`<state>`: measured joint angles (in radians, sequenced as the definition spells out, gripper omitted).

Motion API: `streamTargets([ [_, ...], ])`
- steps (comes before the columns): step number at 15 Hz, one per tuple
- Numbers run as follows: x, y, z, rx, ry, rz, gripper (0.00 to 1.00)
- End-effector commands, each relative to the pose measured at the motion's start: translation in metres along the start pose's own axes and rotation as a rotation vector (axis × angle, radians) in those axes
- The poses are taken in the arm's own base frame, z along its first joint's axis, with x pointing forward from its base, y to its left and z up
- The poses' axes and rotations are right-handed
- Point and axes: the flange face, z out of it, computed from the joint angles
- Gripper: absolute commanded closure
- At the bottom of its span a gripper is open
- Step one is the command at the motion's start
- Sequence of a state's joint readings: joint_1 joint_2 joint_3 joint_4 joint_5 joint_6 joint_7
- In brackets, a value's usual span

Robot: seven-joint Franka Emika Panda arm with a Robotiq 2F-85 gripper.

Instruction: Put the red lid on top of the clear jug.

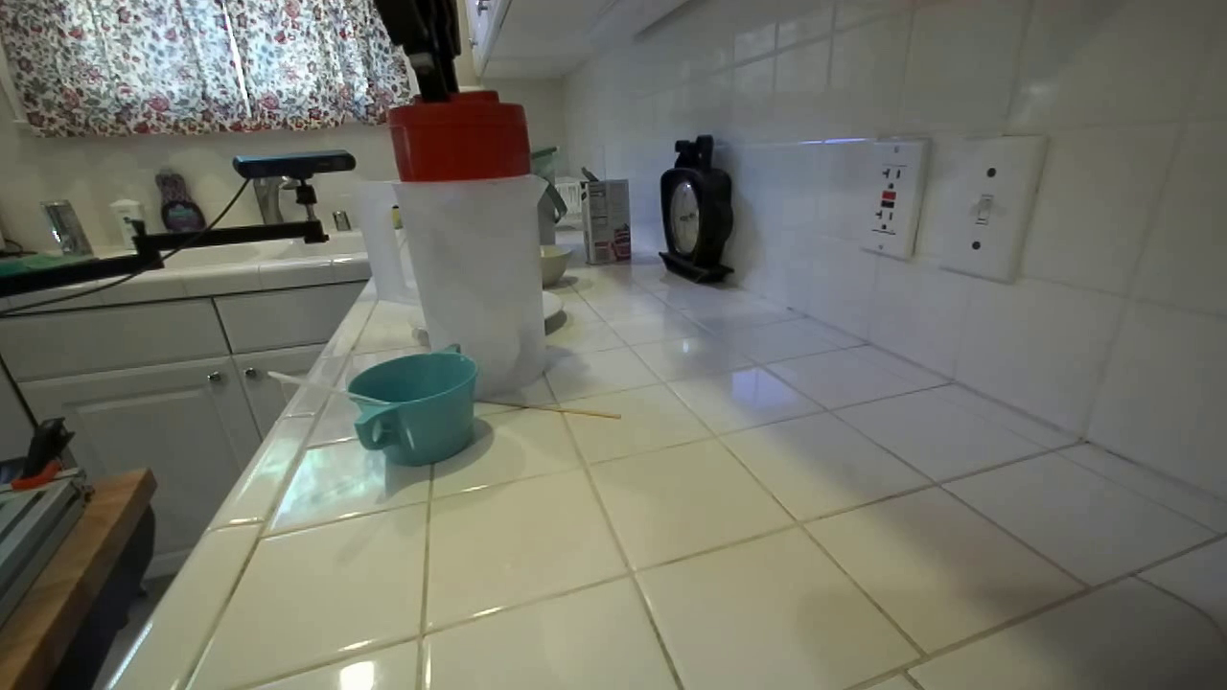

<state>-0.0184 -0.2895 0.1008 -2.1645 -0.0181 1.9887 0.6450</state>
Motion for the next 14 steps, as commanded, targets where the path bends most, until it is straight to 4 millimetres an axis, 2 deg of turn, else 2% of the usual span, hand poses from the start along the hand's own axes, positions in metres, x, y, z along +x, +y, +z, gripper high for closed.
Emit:
streamTargets([
  [1,-0.001,-0.001,0.003,0.036,-0.003,0.033,0.92],
  [14,-0.016,-0.006,-0.016,0.026,0.026,-0.004,0.92],
])
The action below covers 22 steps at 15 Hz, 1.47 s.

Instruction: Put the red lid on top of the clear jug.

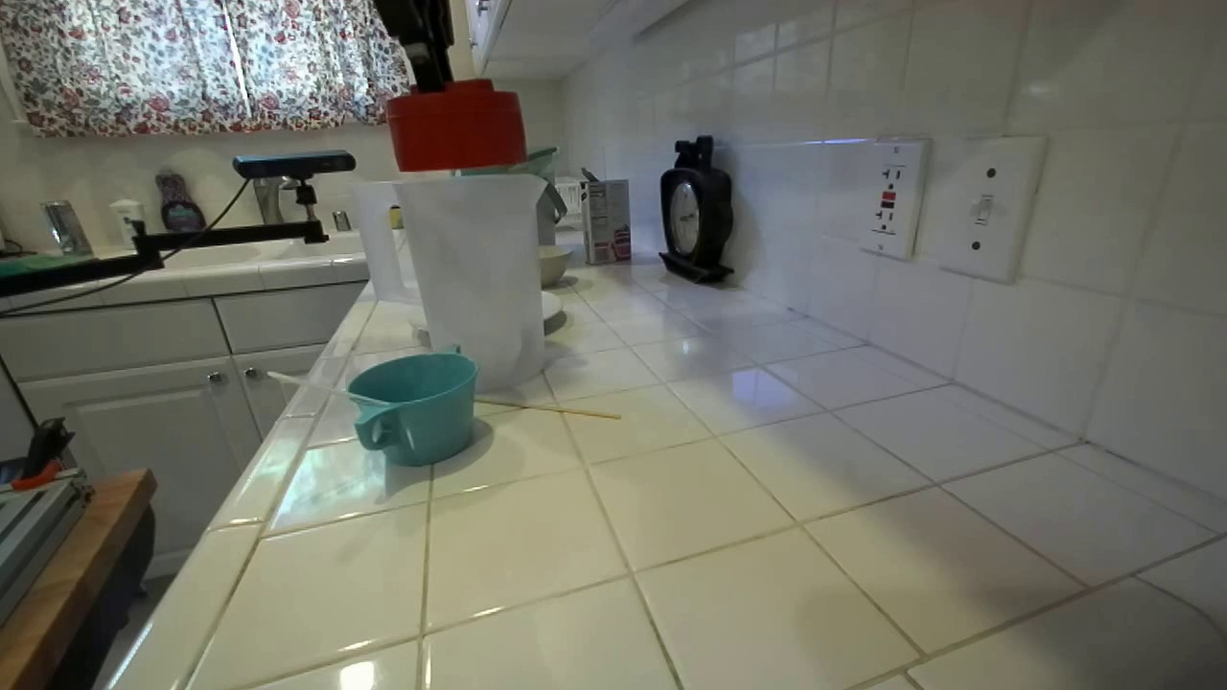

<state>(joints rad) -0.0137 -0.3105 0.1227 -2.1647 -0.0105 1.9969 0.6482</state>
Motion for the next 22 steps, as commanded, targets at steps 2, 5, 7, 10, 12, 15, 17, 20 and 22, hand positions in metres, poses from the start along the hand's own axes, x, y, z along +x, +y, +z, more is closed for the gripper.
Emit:
streamTargets([
  [2,-0.006,0.004,-0.004,0.009,-0.001,0.017,0.92],
  [5,-0.005,0.004,0.0,0.005,-0.009,0.016,0.92],
  [7,-0.005,0.003,0.003,0.003,-0.008,0.015,0.92],
  [10,-0.006,0.004,0.008,-0.006,-0.011,0.017,0.92],
  [12,-0.006,0.004,0.011,-0.009,-0.017,0.015,0.92],
  [15,-0.006,0.003,0.013,-0.006,-0.012,0.012,0.92],
  [17,-0.005,0.002,0.012,-0.005,-0.011,0.01,0.92],
  [20,-0.004,0.002,0.011,-0.002,-0.007,0.008,0.92],
  [22,-0.002,0.001,0.01,0.001,-0.003,0.008,0.92],
])
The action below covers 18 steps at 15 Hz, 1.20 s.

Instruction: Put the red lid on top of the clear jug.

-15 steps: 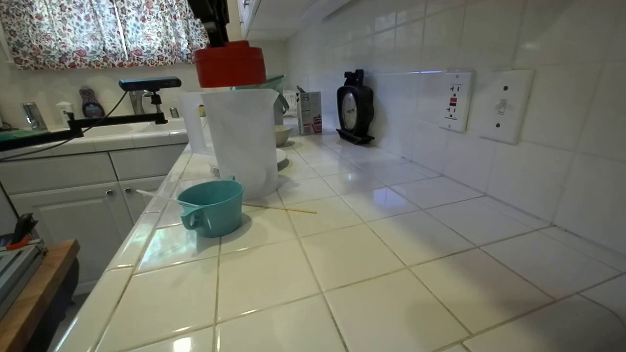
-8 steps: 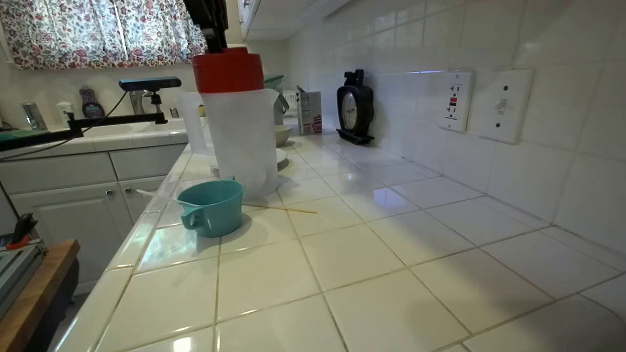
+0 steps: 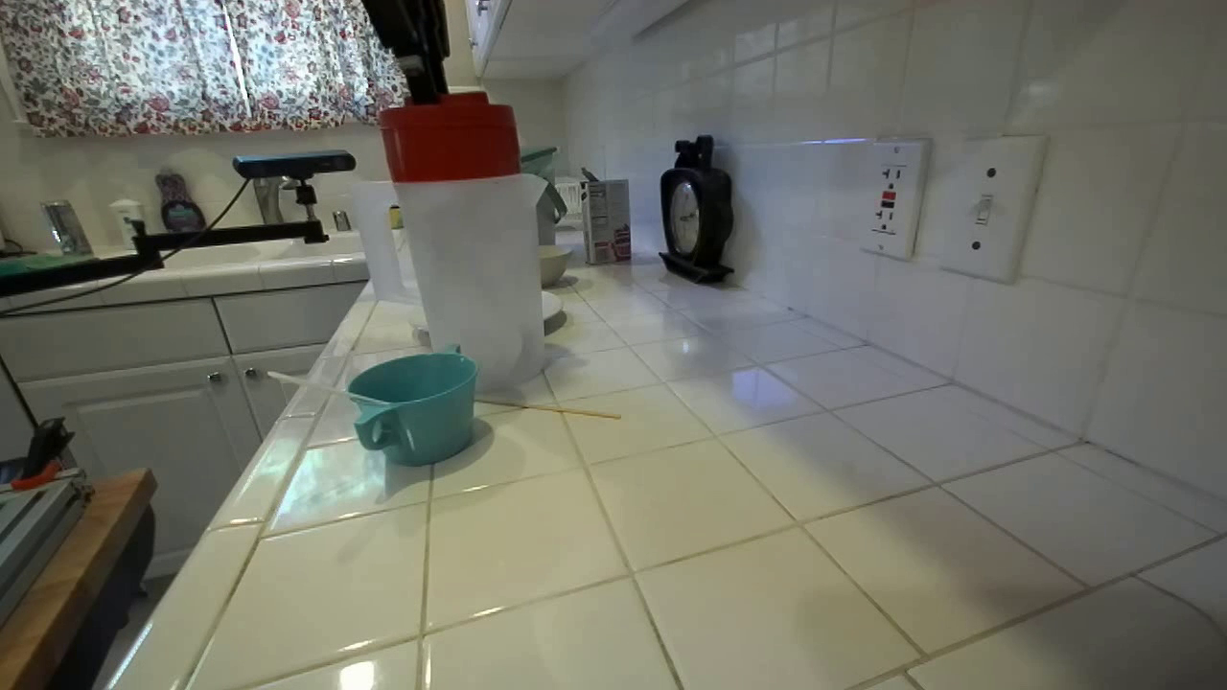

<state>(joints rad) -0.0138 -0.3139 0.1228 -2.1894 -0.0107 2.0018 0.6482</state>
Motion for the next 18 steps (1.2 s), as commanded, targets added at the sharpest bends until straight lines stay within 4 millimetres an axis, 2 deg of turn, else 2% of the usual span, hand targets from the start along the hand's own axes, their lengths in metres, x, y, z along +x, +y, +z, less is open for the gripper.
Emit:
streamTargets([
  [1,0.003,-0.002,0.0,0.012,0.011,0.007,0.92],
  [14,0.005,-0.009,0.019,-0.006,-0.011,-0.004,0.92],
  [15,0.004,-0.009,0.019,-0.012,-0.015,-0.008,0.45],
  [16,0.002,-0.01,0.018,-0.011,-0.01,-0.01,0.44],
  [18,0.0,-0.011,0.015,-0.015,-0.001,-0.017,0.31],
])
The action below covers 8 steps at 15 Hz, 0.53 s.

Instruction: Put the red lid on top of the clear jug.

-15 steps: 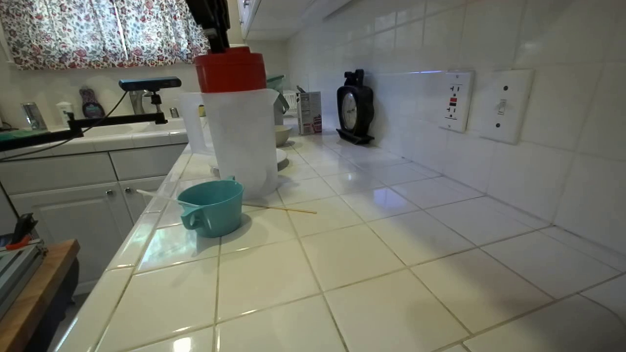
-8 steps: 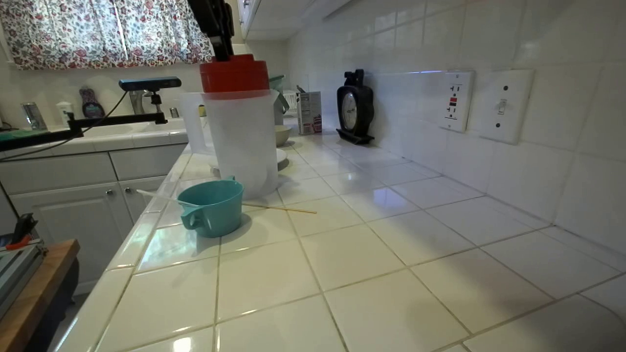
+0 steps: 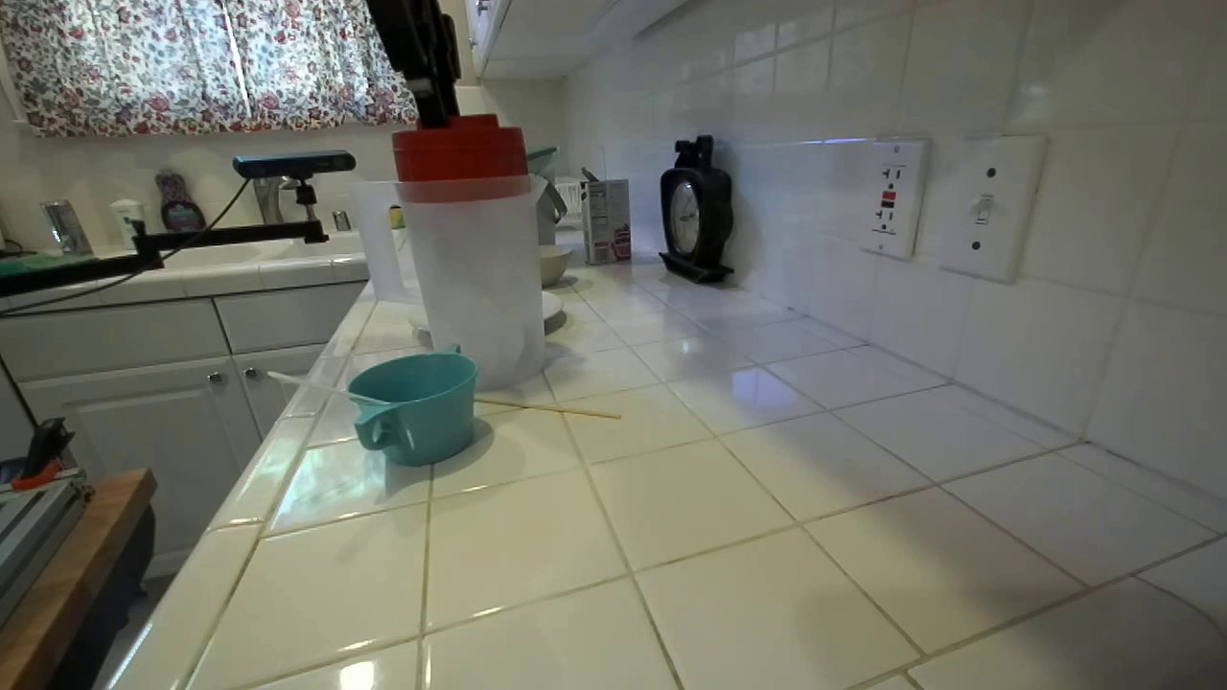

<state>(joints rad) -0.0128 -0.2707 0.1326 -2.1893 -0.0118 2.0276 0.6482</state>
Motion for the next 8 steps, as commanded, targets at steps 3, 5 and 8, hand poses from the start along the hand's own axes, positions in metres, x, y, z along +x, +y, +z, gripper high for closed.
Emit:
streamTargets([
  [3,-0.009,0.0,-0.017,-0.012,0.034,-0.022,0.09],
  [5,-0.019,0.004,-0.034,-0.008,0.032,-0.048,0.0],
  [8,-0.045,0.007,-0.056,-0.032,0.018,-0.089,0.0],
])
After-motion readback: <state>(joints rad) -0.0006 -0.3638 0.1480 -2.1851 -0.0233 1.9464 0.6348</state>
